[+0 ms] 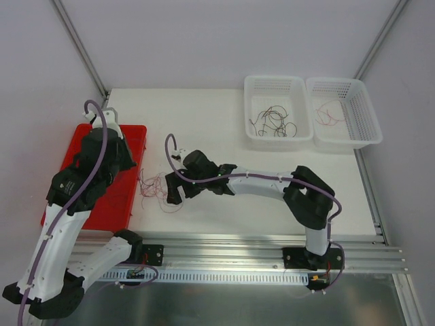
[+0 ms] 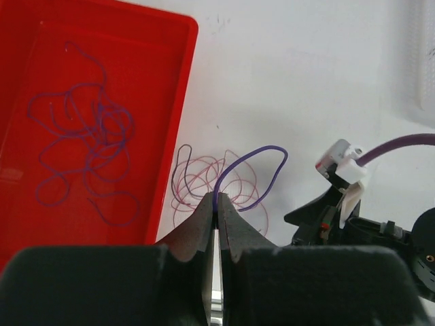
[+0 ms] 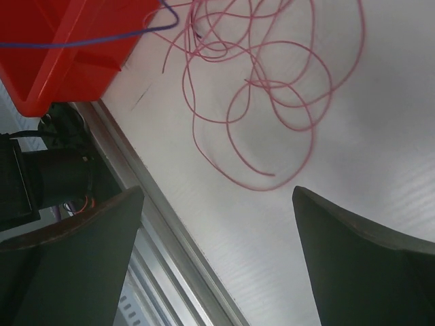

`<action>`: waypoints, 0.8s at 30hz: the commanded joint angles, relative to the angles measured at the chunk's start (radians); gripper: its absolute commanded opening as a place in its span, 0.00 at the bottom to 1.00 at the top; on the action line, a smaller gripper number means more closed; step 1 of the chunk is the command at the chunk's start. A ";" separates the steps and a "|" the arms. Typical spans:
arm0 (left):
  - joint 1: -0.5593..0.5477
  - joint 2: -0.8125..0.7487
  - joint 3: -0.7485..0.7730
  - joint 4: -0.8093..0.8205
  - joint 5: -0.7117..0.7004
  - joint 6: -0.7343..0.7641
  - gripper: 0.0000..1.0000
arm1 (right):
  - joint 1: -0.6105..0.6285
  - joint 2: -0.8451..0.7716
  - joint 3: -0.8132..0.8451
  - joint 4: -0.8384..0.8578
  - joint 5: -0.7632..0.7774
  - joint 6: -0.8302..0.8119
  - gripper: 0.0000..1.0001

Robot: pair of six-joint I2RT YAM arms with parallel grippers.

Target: Untangle the cables

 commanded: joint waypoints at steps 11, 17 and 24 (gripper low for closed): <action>0.006 -0.060 -0.265 0.035 0.159 -0.147 0.00 | 0.012 0.318 0.299 0.128 -0.220 -0.010 0.83; 0.006 -0.054 -0.294 0.050 0.204 -0.173 0.00 | -0.010 0.322 0.241 0.192 -0.185 0.036 0.42; 0.006 -0.054 -0.262 0.055 0.164 -0.153 0.00 | -0.106 0.120 -0.050 0.259 -0.113 0.050 0.01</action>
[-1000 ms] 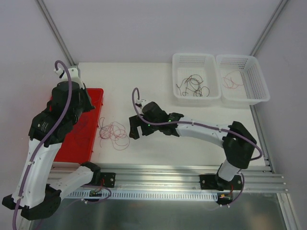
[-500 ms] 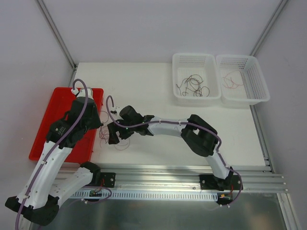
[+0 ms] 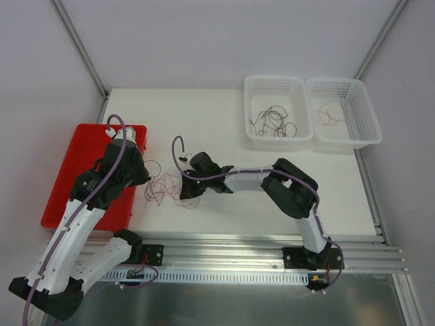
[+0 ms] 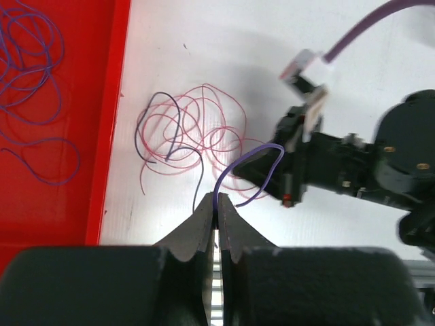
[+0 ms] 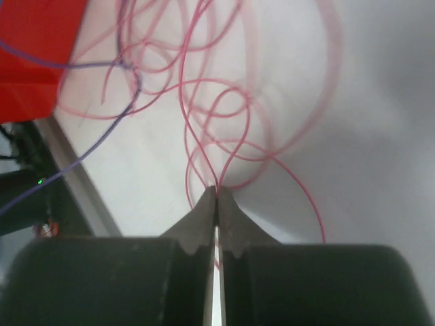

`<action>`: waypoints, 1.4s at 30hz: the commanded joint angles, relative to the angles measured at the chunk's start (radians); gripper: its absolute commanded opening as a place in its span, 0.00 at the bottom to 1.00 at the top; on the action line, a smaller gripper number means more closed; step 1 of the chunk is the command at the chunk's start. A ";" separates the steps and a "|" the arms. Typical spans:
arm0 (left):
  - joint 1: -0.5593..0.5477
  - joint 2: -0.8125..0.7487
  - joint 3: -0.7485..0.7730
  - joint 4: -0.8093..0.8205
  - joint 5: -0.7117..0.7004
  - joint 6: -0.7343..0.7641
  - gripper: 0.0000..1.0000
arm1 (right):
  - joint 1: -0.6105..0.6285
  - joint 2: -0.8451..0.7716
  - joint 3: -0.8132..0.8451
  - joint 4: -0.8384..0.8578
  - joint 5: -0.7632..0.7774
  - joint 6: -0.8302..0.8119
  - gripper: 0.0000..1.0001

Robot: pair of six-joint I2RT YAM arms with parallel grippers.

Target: Untangle the cables

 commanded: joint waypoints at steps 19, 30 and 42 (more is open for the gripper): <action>0.010 0.060 0.077 -0.032 -0.415 0.068 0.00 | -0.709 -1.155 -0.452 -0.665 0.235 -0.190 0.01; 0.014 0.118 0.261 -0.050 -0.338 0.068 0.00 | -0.870 -1.248 -0.359 -0.848 0.072 -0.241 0.01; 0.016 0.292 0.681 -0.012 -0.168 0.149 0.00 | -0.689 -1.159 -0.554 -0.733 0.064 -0.183 0.22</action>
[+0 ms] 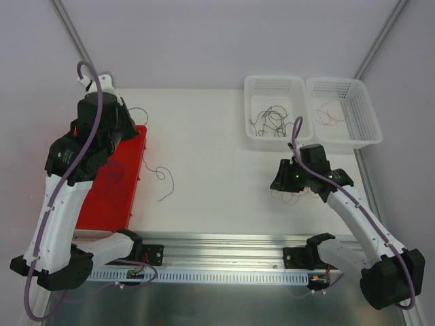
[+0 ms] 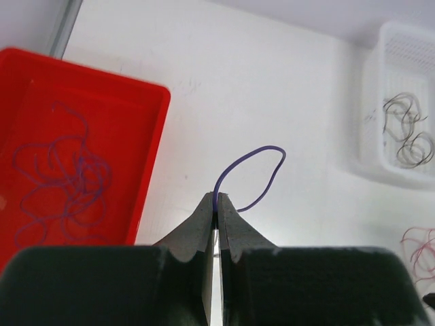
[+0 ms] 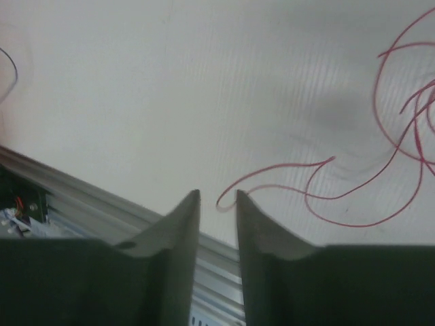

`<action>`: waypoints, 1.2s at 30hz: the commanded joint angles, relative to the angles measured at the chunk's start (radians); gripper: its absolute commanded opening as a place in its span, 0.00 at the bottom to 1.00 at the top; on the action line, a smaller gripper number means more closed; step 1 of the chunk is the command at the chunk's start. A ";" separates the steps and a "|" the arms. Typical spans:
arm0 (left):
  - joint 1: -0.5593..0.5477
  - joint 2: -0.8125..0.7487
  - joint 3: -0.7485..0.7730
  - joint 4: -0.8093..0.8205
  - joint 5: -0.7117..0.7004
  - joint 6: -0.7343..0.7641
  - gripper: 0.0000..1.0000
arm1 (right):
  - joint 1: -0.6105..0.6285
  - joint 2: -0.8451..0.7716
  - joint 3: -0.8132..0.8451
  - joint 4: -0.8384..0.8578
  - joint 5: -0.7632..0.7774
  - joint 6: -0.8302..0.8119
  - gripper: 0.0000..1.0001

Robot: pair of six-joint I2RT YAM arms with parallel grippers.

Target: Untangle the cables

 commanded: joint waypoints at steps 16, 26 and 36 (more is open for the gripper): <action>0.093 0.250 0.442 0.247 -0.513 0.506 0.00 | 0.099 -0.075 -0.042 -0.072 0.047 0.003 0.91; 0.435 0.268 -0.021 0.412 -0.446 0.330 0.05 | 0.099 -0.159 -0.056 -0.139 0.062 0.006 0.92; 0.457 0.163 -0.316 0.406 -0.118 0.172 0.99 | 0.099 -0.133 -0.001 -0.210 0.195 -0.014 0.96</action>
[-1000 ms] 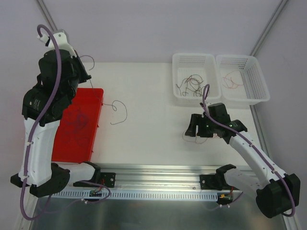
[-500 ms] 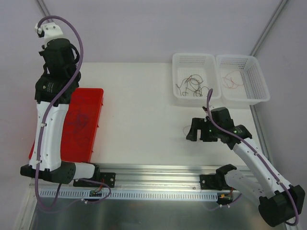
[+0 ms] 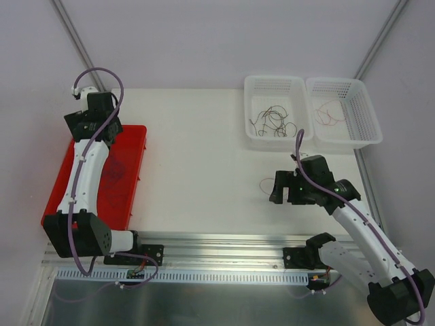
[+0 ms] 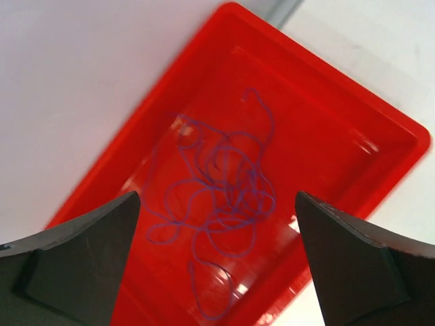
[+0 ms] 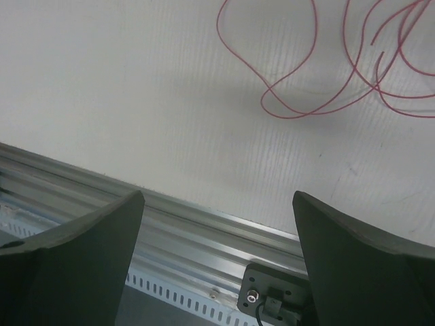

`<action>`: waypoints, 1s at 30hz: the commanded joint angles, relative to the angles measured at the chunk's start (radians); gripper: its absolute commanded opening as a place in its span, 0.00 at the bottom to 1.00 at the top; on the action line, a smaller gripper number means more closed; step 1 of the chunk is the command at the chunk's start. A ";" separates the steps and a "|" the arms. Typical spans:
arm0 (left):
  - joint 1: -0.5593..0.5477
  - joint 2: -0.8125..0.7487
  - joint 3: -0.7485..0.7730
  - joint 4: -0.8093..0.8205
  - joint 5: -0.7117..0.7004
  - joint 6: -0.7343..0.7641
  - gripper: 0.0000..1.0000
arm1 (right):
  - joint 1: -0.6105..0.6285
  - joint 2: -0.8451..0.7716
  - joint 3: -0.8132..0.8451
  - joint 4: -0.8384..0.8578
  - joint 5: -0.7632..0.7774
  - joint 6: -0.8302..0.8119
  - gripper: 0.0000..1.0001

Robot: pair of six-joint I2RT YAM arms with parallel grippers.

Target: Untangle the cables

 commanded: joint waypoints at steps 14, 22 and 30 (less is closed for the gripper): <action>-0.159 -0.374 -0.444 0.035 0.911 -0.123 0.99 | -0.284 0.091 0.042 0.011 0.295 0.083 0.98; -0.230 -0.395 -0.596 0.112 0.898 -0.108 0.99 | -0.325 0.254 -0.027 0.223 0.159 0.143 0.85; -0.230 -0.384 -0.593 0.112 0.886 -0.097 0.99 | -0.195 0.359 -0.067 0.347 0.100 0.201 0.65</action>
